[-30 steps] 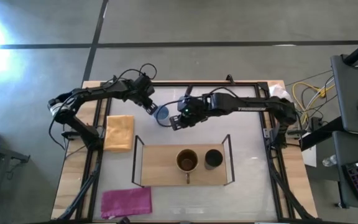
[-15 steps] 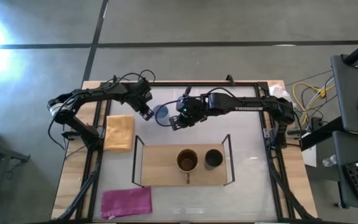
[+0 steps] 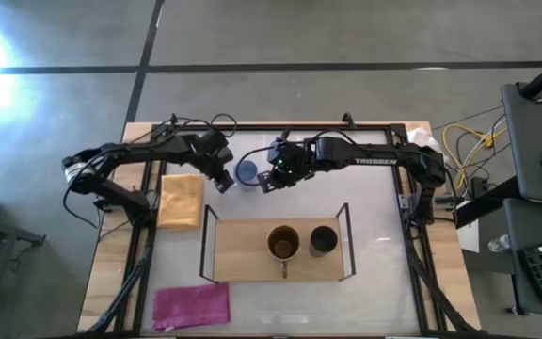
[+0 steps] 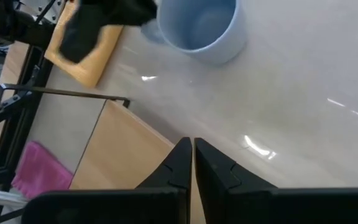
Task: Stack small to large cups/mugs on shelf
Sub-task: Put the blue mug on the shelf
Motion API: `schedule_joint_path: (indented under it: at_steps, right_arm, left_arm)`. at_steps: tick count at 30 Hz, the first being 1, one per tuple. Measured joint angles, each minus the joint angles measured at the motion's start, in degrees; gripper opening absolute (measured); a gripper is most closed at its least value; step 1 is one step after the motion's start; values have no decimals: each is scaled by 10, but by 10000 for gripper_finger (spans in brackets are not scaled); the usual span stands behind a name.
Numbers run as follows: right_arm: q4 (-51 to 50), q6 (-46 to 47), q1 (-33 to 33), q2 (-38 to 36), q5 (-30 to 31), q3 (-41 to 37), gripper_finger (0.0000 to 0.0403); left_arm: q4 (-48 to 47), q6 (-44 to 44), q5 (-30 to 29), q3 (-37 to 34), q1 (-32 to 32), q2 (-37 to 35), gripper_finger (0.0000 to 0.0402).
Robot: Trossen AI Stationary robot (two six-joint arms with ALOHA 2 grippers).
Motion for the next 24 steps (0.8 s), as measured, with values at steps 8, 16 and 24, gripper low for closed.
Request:
schedule_joint_path:
  at_steps: [8,16,24]
  right_arm:
    - [-1,-1,-4,0,0,-14,11]
    - [14,14,-12,0,0,-26,11]
    - [90,33,-43,0,-33,-74,11]
  left_arm:
    - [22,0,68,-2,-6,-41,36]
    - [21,1,39,-17,-5,-32,36]
    - [21,1,40,-15,-5,-31,36]
